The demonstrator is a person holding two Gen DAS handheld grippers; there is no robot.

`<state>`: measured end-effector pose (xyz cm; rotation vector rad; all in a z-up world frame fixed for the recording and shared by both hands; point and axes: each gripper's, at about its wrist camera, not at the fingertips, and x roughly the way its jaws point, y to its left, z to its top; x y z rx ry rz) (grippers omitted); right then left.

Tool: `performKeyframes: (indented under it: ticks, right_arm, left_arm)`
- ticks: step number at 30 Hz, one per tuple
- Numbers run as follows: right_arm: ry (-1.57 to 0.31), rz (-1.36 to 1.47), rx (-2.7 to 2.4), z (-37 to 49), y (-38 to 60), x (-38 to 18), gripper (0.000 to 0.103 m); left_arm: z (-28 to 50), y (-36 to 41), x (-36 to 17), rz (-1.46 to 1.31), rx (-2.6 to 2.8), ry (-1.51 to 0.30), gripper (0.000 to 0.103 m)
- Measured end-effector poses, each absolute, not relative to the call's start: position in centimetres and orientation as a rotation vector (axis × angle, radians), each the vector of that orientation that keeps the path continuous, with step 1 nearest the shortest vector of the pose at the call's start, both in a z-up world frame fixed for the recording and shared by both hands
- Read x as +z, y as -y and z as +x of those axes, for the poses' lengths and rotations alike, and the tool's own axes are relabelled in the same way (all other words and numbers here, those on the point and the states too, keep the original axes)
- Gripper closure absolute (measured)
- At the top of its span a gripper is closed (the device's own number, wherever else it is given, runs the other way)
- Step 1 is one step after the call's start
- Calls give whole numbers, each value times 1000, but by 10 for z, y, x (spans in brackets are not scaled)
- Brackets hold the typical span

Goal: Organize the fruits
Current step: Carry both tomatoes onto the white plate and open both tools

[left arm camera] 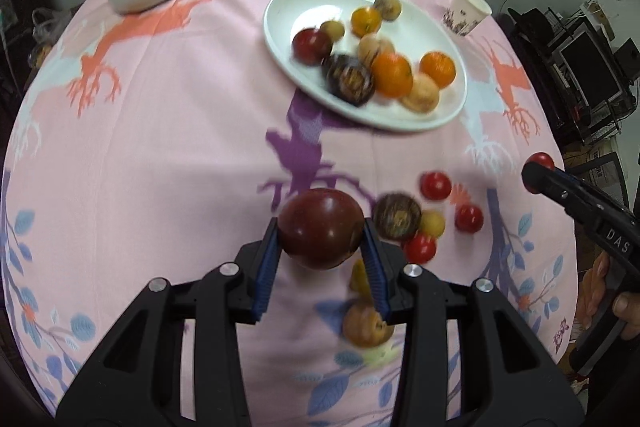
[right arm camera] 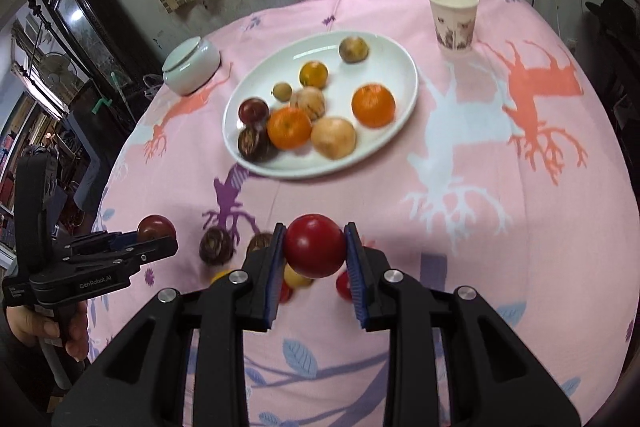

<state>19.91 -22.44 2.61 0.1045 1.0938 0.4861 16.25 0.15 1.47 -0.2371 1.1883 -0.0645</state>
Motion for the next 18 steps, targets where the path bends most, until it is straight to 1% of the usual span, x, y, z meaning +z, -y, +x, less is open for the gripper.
performKeyframes:
  ticks: [8, 18]
  right_arm:
    - [-1047, 105, 483, 257, 205, 24, 74]
    - [-1063, 113, 469, 306, 183, 2, 74]
  left_arm:
    - [233, 10, 30, -204, -84, -1120, 63]
    - [294, 11, 17, -208, -66, -1116, 63]
